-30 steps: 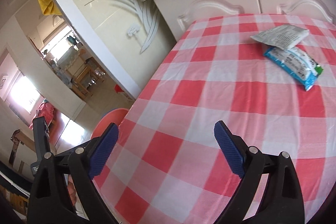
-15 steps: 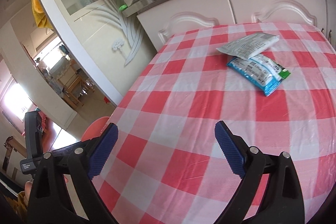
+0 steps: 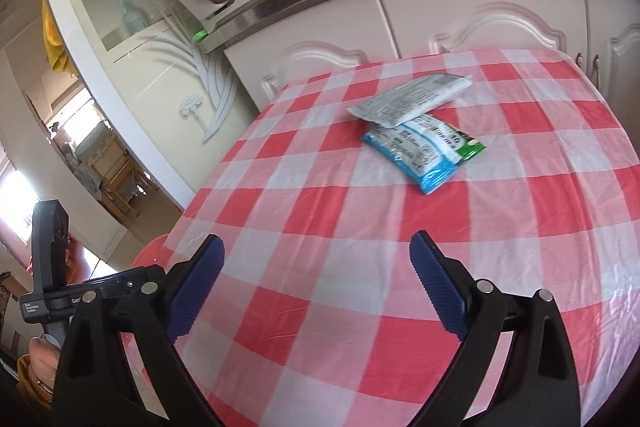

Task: Collect trash
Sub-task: 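Move both open grippers back over the table toward the blue packet and grey sachet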

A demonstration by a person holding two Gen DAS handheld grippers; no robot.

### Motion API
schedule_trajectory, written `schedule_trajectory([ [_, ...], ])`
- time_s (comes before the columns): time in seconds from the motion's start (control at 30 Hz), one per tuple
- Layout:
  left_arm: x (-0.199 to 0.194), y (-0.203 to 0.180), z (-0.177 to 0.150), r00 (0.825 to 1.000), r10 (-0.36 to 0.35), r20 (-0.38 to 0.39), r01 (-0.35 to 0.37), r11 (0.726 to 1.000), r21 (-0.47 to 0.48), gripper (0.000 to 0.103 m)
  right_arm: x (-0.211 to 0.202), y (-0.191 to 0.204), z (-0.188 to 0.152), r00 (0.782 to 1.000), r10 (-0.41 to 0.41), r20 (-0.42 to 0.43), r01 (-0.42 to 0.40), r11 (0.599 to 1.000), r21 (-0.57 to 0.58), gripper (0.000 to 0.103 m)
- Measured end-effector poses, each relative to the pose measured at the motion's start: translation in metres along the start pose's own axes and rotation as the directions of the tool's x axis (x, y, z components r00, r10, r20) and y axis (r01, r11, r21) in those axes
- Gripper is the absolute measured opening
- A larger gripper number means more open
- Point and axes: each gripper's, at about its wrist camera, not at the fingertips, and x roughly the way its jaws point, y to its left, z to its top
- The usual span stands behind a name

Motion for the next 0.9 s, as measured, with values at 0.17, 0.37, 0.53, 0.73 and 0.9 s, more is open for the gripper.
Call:
schedule_trajectory([
  [0.17, 0.010, -0.018, 0.005, 1.000, -0.021, -0.012, 0.022, 0.999, 0.026, 0.094, -0.002, -0.022, 0.003, 1.000, -0.012, 0.014, 0.012, 1.000, 0.025, 0.094],
  [0.37, 0.028, -0.041, 0.011, 0.998, -0.057, -0.036, 0.059, 0.996, 0.059, 0.094, 0.004, -0.042, 0.009, 0.998, -0.056, 0.002, 0.056, 0.998, 0.007, 0.094],
  [0.53, 0.040, -0.058, 0.014, 0.995, -0.089, -0.053, 0.093, 0.992, 0.085, 0.094, 0.013, -0.052, 0.021, 0.997, -0.076, -0.005, 0.076, 0.996, -0.044, 0.094],
  [0.73, 0.049, -0.069, 0.019, 0.991, -0.117, -0.060, 0.123, 0.986, 0.108, 0.094, 0.038, -0.058, 0.039, 0.991, -0.125, -0.040, 0.117, 0.980, -0.161, 0.094],
  [0.9, 0.056, -0.069, 0.021, 0.990, -0.121, -0.067, 0.128, 0.985, 0.112, 0.094, 0.068, -0.063, 0.051, 0.980, -0.170, -0.108, 0.139, 0.959, -0.249, 0.094],
])
